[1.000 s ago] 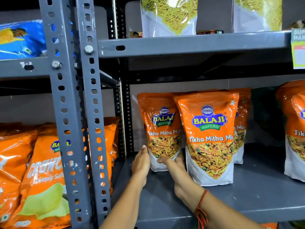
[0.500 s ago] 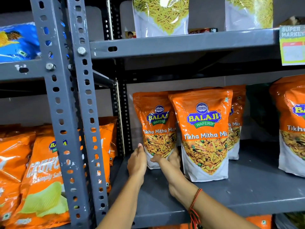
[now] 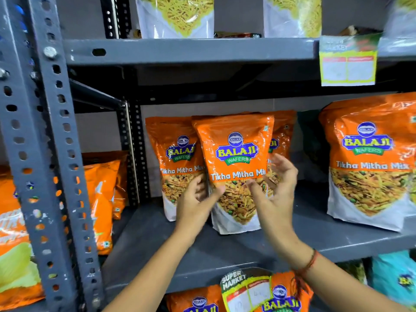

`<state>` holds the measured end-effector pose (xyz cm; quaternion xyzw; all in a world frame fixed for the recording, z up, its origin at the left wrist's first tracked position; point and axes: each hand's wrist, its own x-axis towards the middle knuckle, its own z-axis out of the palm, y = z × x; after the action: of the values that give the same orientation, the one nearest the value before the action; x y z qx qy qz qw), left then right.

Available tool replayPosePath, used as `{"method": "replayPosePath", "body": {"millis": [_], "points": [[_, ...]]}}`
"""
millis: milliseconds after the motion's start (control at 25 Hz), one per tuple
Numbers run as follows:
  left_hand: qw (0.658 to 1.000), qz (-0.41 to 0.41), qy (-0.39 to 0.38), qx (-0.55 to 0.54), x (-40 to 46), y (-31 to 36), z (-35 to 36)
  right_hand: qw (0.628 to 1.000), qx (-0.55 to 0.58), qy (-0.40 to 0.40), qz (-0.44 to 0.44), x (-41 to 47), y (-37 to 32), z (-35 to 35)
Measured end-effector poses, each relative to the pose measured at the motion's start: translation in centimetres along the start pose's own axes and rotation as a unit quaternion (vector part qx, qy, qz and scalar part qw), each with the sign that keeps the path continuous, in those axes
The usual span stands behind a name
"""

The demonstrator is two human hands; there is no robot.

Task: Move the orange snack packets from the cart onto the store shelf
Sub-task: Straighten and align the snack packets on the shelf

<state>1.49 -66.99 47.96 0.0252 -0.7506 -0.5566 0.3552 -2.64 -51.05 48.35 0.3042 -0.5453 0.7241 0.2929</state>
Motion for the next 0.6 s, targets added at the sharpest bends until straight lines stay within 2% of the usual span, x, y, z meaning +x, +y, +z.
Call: {"method": "replayPosePath", "body": {"millis": [40,120,200,240,280,360,600], "points": [[0.999,-0.028,-0.027,0.002,-0.1,-0.3,0.7,0.999,-0.031,-0.018,0.028,1.0,1.2,-1.5],[0.995,-0.071,-0.069,0.014,-0.4,-0.9,1.5,0.981,-0.065,-0.143,0.117,2.5,3.0,-4.2],[0.99,-0.099,-0.102,0.027,-0.6,-1.4,2.0,0.909,-0.094,-0.336,0.227,3.0,3.7,-5.7],[0.989,-0.102,-0.105,0.033,-0.4,-1.7,2.2,0.87,-0.124,-0.407,0.25,3.0,3.8,-6.2],[0.989,-0.099,-0.102,0.037,-0.3,-1.8,2.3,0.85,-0.155,-0.438,0.249,3.0,4.2,-6.4],[0.991,-0.09,-0.091,0.042,-0.4,-1.8,2.3,0.856,-0.19,-0.422,0.23,2.9,4.8,-6.3],[0.996,-0.057,-0.062,0.035,-1.7,-0.8,0.8,0.893,-0.2,-0.357,0.187,1.9,3.9,-5.4]]}}
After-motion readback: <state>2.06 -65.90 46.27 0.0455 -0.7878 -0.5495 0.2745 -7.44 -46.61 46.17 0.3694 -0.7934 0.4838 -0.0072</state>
